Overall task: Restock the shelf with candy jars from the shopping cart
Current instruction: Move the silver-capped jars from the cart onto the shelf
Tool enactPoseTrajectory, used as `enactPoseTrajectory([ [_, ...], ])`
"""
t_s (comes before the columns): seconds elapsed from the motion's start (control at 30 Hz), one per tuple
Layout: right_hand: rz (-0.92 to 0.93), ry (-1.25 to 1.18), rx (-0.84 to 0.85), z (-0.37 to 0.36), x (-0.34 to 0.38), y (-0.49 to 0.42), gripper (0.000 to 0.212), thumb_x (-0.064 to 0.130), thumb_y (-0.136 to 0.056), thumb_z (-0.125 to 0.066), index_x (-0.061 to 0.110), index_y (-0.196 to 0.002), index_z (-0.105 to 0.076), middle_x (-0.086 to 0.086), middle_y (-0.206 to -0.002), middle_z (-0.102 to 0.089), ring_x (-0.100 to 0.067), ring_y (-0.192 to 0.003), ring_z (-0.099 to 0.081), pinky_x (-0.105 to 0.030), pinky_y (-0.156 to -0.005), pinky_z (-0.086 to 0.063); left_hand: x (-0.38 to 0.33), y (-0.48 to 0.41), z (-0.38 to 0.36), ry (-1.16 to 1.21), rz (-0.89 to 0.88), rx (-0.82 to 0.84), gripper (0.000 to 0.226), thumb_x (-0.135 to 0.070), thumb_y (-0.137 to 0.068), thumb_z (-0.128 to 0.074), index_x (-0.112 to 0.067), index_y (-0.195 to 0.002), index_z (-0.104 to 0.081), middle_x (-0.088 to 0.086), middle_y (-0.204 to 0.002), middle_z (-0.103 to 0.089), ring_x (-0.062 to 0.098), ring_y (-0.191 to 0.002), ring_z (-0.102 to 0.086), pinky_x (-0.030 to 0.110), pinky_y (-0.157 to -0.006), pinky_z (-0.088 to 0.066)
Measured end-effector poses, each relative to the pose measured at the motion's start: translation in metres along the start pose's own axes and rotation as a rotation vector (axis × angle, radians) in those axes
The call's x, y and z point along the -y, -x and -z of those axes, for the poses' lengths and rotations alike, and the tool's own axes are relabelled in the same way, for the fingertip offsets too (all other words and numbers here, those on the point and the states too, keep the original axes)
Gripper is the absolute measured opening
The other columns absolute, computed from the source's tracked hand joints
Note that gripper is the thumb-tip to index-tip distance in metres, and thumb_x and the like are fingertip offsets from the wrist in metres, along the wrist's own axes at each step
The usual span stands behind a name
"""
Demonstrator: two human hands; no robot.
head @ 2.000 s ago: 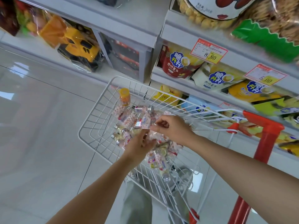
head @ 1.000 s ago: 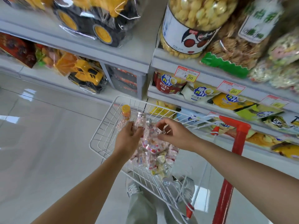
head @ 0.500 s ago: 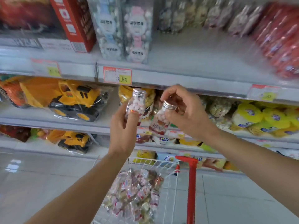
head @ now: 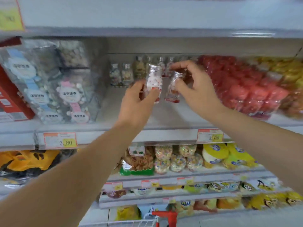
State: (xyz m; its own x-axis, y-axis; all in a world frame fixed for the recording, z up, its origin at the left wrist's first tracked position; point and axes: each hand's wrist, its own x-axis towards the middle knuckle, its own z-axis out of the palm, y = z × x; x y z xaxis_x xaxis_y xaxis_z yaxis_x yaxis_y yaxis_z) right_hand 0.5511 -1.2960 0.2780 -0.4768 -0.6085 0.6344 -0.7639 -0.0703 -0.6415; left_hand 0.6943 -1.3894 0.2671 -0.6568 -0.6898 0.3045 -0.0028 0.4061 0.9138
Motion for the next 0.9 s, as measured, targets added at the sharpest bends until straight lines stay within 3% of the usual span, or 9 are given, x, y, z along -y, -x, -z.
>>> enactPoseTrajectory([
  [0.1,0.019,0.172,0.040,0.000,-0.028,-0.011,0.034,0.001,-0.088,-0.057,0.015,-0.120,-0.059,-0.003,-0.115,-0.060,-0.020,-0.099,-0.058,-0.020,-0.083,-0.042,0.008,-0.030,-0.013,-0.096,0.000,0.058,0.025,-0.026,-0.092,-0.063,-0.002,-0.089,-0.058,-0.003,-0.066,-0.043,0.019,-0.064,-0.045,0.024,-0.062,-0.039],
  [0.23,-0.015,0.215,0.074,-0.003,-0.046,-0.018,0.035,-0.003,-0.091,-0.054,0.012,-0.123,-0.058,0.000,-0.127,-0.056,-0.008,-0.111,-0.048,-0.003,-0.086,-0.032,0.013,-0.051,-0.022,-0.188,0.064,0.132,0.028,-0.025,-0.090,-0.067,-0.015,-0.116,-0.064,-0.001,-0.088,-0.061,0.015,-0.079,-0.052,0.021,-0.069,-0.038],
  [0.33,-0.037,0.223,0.056,-0.006,-0.052,-0.023,0.035,-0.002,-0.091,-0.053,0.015,-0.122,-0.058,0.000,-0.129,-0.056,-0.014,-0.120,-0.047,-0.020,-0.096,-0.036,0.017,-0.064,-0.027,-0.192,0.106,0.119,0.012,-0.022,-0.089,-0.067,-0.022,-0.099,-0.060,0.006,-0.090,-0.057,0.021,-0.084,-0.050,0.025,-0.073,-0.036],
  [0.43,-0.048,0.227,0.048,-0.007,-0.058,-0.028,0.036,-0.001,-0.091,-0.054,0.017,-0.122,-0.056,0.001,-0.129,-0.055,-0.017,-0.122,-0.047,-0.030,-0.101,-0.038,0.025,-0.077,-0.032,-0.185,0.139,0.092,0.025,-0.020,-0.086,-0.070,-0.007,-0.073,-0.054,0.013,-0.080,-0.054,0.020,-0.077,-0.050,0.030,-0.067,-0.035],
  [0.5,-0.066,0.220,0.045,-0.008,-0.061,-0.027,0.040,0.000,-0.089,-0.058,0.016,-0.125,-0.052,0.000,-0.130,-0.052,-0.017,-0.119,-0.049,-0.034,-0.100,-0.042,0.028,-0.082,-0.035,-0.211,0.145,0.067,0.028,-0.021,-0.084,-0.072,0.003,-0.081,-0.058,0.019,-0.080,-0.058,0.022,-0.076,-0.053,0.032,-0.066,-0.040],
  [0.57,-0.110,0.213,0.010,-0.009,-0.062,-0.021,0.042,0.003,-0.086,-0.064,0.014,-0.123,-0.047,-0.003,-0.127,-0.049,-0.018,-0.111,-0.052,-0.037,-0.094,-0.047,0.028,-0.084,-0.036,-0.231,0.143,0.056,0.020,-0.019,-0.085,-0.072,-0.003,-0.096,-0.065,0.015,-0.090,-0.066,0.028,-0.084,-0.061,0.038,-0.074,-0.050],
  [0.7,-0.180,0.275,-0.089,-0.003,-0.056,-0.007,0.033,0.011,-0.084,-0.067,0.016,-0.101,-0.039,-0.005,-0.109,-0.050,-0.020,-0.092,-0.054,-0.034,-0.079,-0.046,0.032,-0.080,-0.029,-0.336,0.164,-0.024,0.045,-0.026,-0.078,-0.079,-0.013,-0.116,-0.058,0.006,-0.099,-0.064,0.028,-0.093,-0.064,0.039,-0.085,-0.054],
  [0.8,-0.211,0.299,0.104,0.001,-0.048,0.002,0.018,0.012,-0.082,-0.068,0.019,-0.091,-0.054,-0.004,-0.096,-0.059,-0.020,-0.087,-0.058,-0.036,-0.078,-0.049,0.033,-0.077,-0.024,-0.419,0.159,-0.049,0.032,-0.030,-0.076,-0.081,-0.016,-0.097,-0.062,0.004,-0.090,-0.068,0.025,-0.087,-0.065,0.033,-0.076,-0.053],
  [0.9,-0.241,0.341,0.265,-0.002,-0.045,0.000,0.014,0.020,-0.086,-0.066,0.025,-0.098,-0.067,-0.002,-0.108,-0.060,-0.016,-0.093,-0.059,-0.032,-0.087,-0.048,0.030,-0.079,-0.028,-0.467,0.138,-0.065,0.018,-0.028,-0.078,-0.078,-0.018,-0.080,-0.064,0.008,-0.089,-0.070,0.028,-0.089,-0.064,0.032,-0.076,-0.051],
])
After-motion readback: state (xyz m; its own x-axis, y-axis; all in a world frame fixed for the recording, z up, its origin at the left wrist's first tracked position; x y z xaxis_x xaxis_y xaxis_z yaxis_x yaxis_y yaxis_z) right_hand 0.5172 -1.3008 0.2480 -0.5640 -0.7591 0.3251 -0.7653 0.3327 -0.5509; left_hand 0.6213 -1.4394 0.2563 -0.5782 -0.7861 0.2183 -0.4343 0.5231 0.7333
